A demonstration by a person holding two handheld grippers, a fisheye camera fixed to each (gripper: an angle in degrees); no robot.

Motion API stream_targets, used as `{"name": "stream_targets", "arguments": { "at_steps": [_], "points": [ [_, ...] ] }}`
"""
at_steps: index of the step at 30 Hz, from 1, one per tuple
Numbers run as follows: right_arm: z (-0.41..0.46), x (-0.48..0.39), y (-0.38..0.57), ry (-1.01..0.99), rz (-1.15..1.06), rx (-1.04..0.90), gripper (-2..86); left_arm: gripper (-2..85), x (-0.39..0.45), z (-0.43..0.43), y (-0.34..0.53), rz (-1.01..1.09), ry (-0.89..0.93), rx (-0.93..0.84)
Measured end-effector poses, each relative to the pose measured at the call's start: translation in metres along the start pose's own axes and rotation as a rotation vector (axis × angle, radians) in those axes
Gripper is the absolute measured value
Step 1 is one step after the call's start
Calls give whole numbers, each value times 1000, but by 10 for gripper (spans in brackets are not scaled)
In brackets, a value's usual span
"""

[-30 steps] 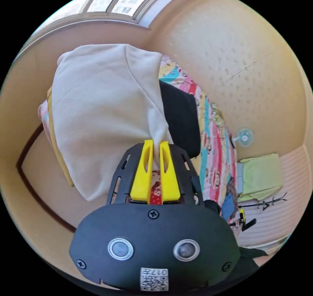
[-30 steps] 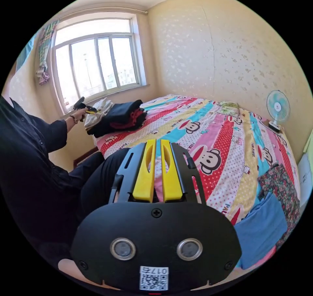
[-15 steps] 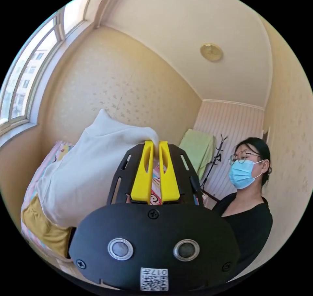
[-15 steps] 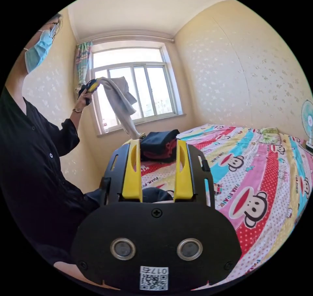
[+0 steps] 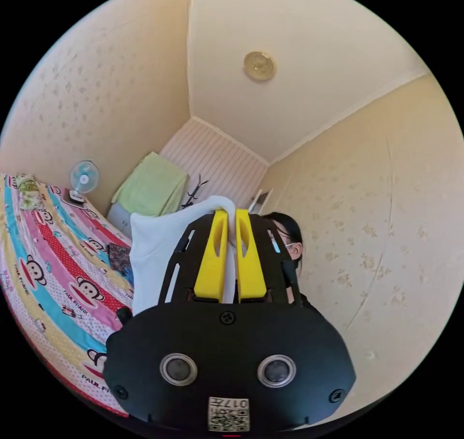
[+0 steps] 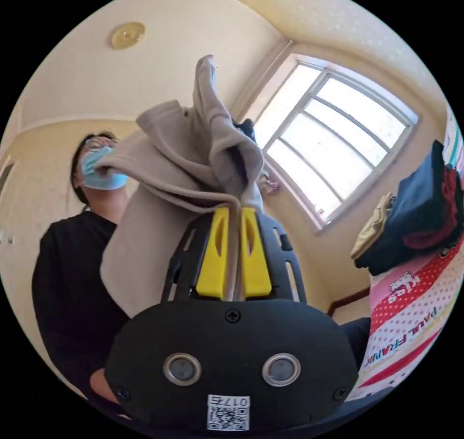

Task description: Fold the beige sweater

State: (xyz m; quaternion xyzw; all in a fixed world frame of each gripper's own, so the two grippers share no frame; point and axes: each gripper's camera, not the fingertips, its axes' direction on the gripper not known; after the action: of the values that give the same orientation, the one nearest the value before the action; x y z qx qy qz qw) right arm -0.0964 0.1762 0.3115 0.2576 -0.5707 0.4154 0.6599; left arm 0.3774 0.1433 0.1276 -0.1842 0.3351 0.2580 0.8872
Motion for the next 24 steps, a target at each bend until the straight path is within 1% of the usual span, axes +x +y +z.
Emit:
{"name": "stream_targets", "arguments": {
  "at_steps": [2, 3, 5, 6, 7, 8, 9, 10, 11, 12, 14, 16, 18, 19, 20, 21, 22, 23, 24],
  "points": [
    [-59, -51, -38, 278, -113, 93, 29, 4, -3, -2, -7, 14, -32, -5],
    [-73, -67, -51, 339, -145, 109, 27, 5, -2, -3, -12, 22, -69, -8],
    [-113, -148, -104, 512, -321, 138, 20, 7, -1, -4, -18, 49, -141, -26],
    [-117, -170, -116, 573, -373, 142, 19, 8, -1, -5, -21, 75, -202, -42],
    [-117, -212, -140, 733, -458, 138, 17, 9, -3, -5, -23, 85, -238, -52],
    [-109, -247, -161, 899, -519, 108, 16, 10, -9, -8, -24, 87, -321, -66],
    [-102, -261, -169, 973, -551, 90, 15, 12, -19, -14, -23, 70, -404, -59],
    [-85, -287, -181, 1089, -624, 65, 15, 13, -25, -17, -21, 58, -445, -57],
    [-66, -305, -187, 1168, -692, 43, 14, 14, -38, -22, -15, 40, -505, -60],
    [-56, -312, -188, 1207, -717, 27, 14, 15, -52, -27, -5, 28, -527, -61],
    [-20, -321, -181, 1330, -769, -21, 14, 16, -72, -34, 17, 17, -505, -54],
    [-2, -314, -165, 1350, -752, -81, 14, 20, -96, -46, 51, -19, -491, -30],
    [7, -296, -140, 1350, -696, -202, 14, 28, -137, -71, 115, -171, -511, 13],
    [9, -280, -117, 1345, -642, -315, 14, 30, -149, -79, 135, -231, -528, 28],
    [7, -259, -89, 1339, -549, -421, 14, 37, -172, -96, 180, -385, -569, 72],
    [4, -247, -75, 1336, -483, -460, 13, 46, -190, -113, 227, -548, -612, 119],
    [-6, -221, -46, 1328, -316, -508, 13, 52, -197, -120, 250, -621, -633, 144],
    [-14, -194, -15, 1323, -136, -538, 12, 66, -205, -132, 294, -749, -673, 182],
    [-17, -182, 1, 1327, -58, -543, 11, 81, -207, -138, 328, -858, -716, 194]
  ]
}}
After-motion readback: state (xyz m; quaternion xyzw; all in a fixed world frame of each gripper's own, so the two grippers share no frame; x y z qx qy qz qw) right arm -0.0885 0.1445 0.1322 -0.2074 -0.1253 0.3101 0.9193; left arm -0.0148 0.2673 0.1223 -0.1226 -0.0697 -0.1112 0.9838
